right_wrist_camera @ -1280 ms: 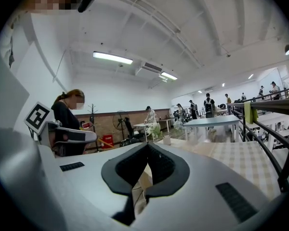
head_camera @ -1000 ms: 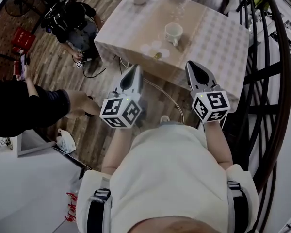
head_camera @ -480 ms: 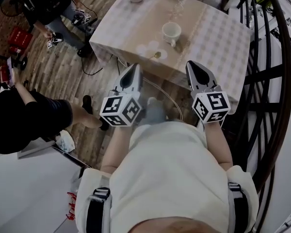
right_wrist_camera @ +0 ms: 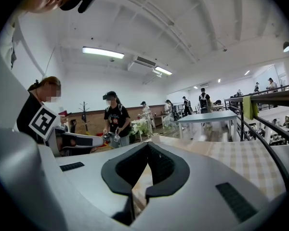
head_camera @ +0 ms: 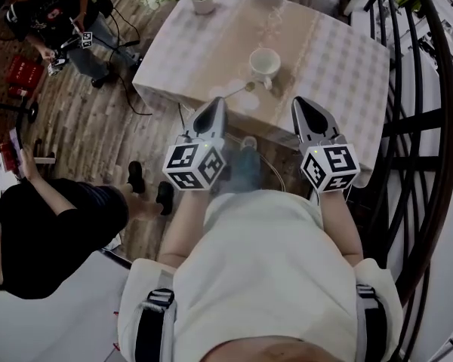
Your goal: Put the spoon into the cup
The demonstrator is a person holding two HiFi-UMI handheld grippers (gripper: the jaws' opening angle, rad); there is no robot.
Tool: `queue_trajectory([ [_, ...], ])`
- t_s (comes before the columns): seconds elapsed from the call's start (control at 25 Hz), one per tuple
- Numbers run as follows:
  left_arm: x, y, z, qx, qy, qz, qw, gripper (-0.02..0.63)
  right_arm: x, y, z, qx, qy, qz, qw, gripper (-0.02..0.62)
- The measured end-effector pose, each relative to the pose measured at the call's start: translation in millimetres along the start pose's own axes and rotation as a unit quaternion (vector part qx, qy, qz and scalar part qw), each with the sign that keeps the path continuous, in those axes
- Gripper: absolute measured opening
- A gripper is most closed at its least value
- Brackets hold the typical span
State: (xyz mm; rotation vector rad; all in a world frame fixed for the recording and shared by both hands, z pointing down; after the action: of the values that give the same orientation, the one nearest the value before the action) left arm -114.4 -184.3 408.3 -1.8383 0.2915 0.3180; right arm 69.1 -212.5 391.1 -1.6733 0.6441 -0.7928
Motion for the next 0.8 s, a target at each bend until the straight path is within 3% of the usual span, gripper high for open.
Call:
queue_trajectory([
  [0.8, -7.4, -24.5, -146.7, -0.098, -0.036, -0.033, 0.9939, 0.003, 81.6, -8.0, -76.8, -0.028, -0.039, -0.028, 0.998, 0.000],
])
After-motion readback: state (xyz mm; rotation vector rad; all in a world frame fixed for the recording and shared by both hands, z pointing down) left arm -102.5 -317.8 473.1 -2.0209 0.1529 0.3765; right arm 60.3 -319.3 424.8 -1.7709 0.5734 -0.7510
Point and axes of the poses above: the fingertips, and each gripper's own axes: z backward along the fingers, x to its right, y out of its top, the point moved 2 cm from there along z, backward along the fingers, and after that the axes turned 13 degrees about y, right-handed, at the moved point
